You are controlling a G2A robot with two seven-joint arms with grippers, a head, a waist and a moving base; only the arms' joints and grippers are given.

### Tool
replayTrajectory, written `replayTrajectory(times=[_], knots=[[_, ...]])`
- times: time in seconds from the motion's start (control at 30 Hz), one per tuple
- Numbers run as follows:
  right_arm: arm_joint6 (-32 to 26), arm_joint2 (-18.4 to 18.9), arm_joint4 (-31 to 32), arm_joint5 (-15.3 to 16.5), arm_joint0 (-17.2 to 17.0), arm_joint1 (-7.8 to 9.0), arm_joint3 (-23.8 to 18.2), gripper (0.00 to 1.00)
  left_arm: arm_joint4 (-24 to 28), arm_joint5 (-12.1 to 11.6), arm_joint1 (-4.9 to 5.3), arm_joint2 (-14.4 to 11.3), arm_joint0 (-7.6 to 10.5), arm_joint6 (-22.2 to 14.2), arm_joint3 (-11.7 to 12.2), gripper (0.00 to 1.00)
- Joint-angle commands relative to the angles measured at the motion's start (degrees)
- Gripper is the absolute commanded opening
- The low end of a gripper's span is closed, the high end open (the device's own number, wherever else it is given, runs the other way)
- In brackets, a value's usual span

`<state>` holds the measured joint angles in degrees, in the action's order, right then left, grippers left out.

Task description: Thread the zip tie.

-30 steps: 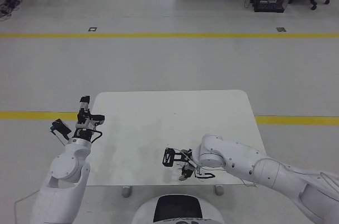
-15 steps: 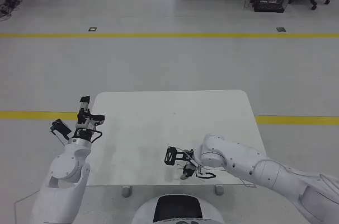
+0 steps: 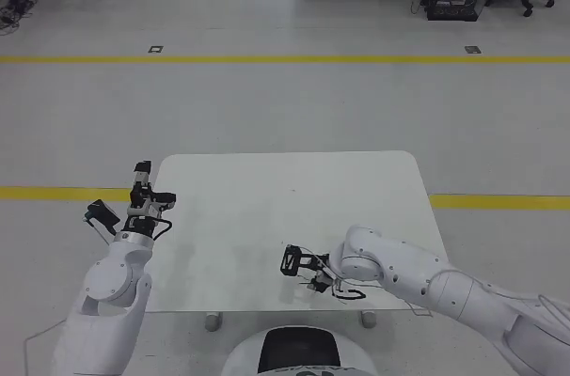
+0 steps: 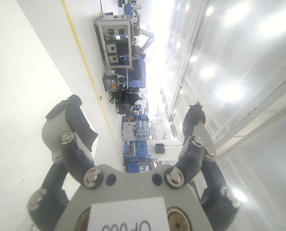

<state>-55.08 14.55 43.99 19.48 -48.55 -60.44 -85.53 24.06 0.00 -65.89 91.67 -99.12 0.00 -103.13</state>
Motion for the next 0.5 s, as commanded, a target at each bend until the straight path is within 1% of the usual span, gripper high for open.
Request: replayTrajectory(times=[0.0, 0.23, 0.37, 0.47], knots=[[0.25, -0.23, 0.42, 0.00, 0.00, -0.28, 0.50, 0.33, 0.00, 0.00, 0.00, 0.00, 0.00, 0.00, 0.00, 1.00], [0.88, -1.35, 0.92, 0.00, 0.39, -2.05, 3.77, 0.25, 0.00, 0.00, 0.00, 0.00, 0.00, 0.00, 0.00, 1.00], [1.06, -1.96, 1.05, 0.00, 0.86, -3.19, 5.59, 0.25, 0.00, 0.00, 0.00, 0.00, 0.00, 0.00, 0.00, 1.00], [1.10, -2.44, 1.24, 0.00, 1.17, -4.07, 7.01, 0.22, 0.00, 0.00, 0.00, 0.00, 0.00, 0.00, 0.00, 1.00]])
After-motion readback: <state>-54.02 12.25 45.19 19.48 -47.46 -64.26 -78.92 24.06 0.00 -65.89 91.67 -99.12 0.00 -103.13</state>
